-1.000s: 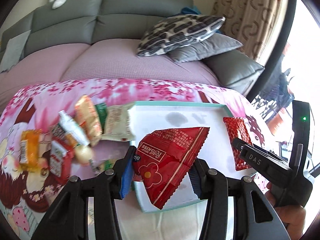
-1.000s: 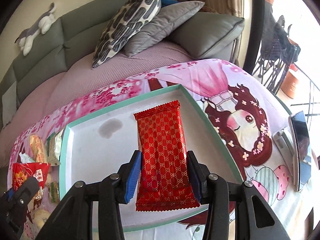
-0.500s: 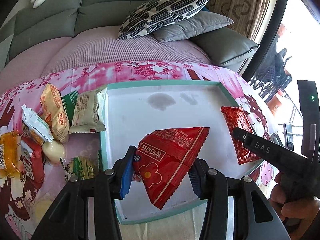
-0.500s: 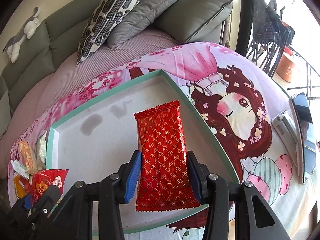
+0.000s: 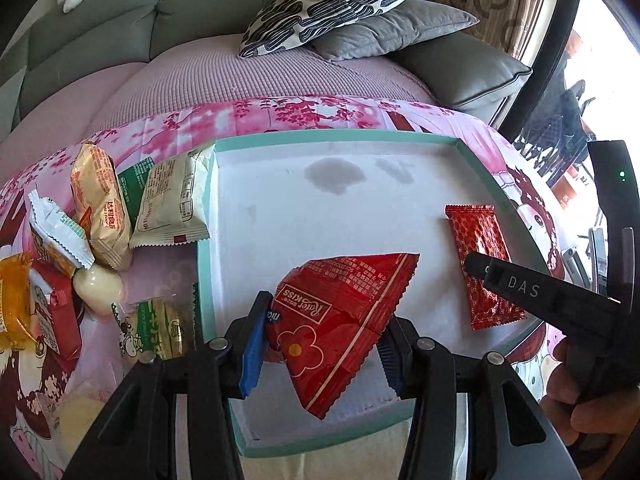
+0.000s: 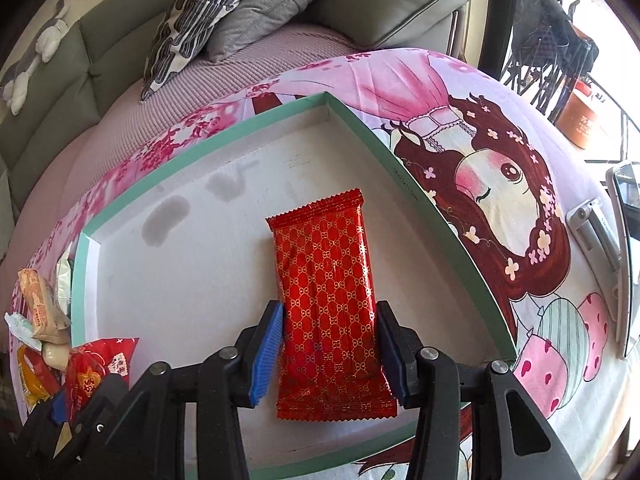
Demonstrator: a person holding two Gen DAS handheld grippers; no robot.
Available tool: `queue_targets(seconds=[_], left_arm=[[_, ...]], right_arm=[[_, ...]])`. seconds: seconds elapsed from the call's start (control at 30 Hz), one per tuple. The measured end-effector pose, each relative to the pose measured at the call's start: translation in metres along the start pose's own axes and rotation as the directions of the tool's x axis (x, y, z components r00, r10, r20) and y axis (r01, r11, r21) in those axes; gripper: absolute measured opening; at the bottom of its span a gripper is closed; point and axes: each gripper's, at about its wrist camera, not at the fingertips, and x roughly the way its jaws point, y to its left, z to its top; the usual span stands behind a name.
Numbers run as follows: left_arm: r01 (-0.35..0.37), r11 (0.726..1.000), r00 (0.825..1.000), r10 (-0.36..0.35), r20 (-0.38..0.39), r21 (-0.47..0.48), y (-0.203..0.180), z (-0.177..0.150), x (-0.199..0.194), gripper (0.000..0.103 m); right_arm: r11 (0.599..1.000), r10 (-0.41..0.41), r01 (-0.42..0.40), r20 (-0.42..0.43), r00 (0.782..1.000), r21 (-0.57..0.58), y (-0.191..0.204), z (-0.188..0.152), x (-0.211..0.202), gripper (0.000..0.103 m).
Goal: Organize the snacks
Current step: 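Carry both red packs over the tray and open both grippers to drop them, then move both tools back toward the snack pile beside the tray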
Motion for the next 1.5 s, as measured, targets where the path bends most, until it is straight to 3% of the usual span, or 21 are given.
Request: queue_targets(seconds=[0.33, 0.73, 0.8, 0.83, 1.07, 1.5], left_arm=[[0.002, 1.0, 1.0, -0.002, -0.014, 0.006, -0.001, 0.0, 0.003, 0.053], [0.015, 1.0, 1.0, -0.015, -0.014, 0.018, -0.004, 0.0, 0.004, 0.073], [0.014, 1.0, 1.0, -0.014, -0.005, 0.018, -0.004, 0.0, 0.003, 0.082], [0.013, 1.0, 1.0, -0.014, 0.002, 0.018, -0.004, 0.0, 0.002, 0.088], [0.016, 1.0, 0.999, -0.016, 0.029, 0.011, -0.002, -0.001, -0.002, 0.1], [0.003, 0.996, 1.0, -0.001, 0.025, -0.086, 0.02, 0.002, -0.011, 0.1]], right_arm=[[0.999, -0.006, 0.006, 0.001, 1.0, -0.04, 0.007, -0.002, 0.002, 0.063], [0.999, 0.023, -0.02, 0.059, 0.998, -0.04, 0.009, 0.0, -0.006, 0.092], [0.999, 0.031, -0.028, 0.067, 0.997, -0.036, 0.009, 0.001, -0.008, 0.096], [0.999, 0.035, -0.033, 0.071, 0.997, -0.032, 0.009, 0.001, -0.009, 0.103], [0.999, 0.031, -0.029, 0.089, 0.996, -0.027, 0.009, 0.001, -0.013, 0.103], [0.999, 0.021, -0.016, 0.098, 0.995, -0.045, 0.01, 0.001, -0.016, 0.103]])
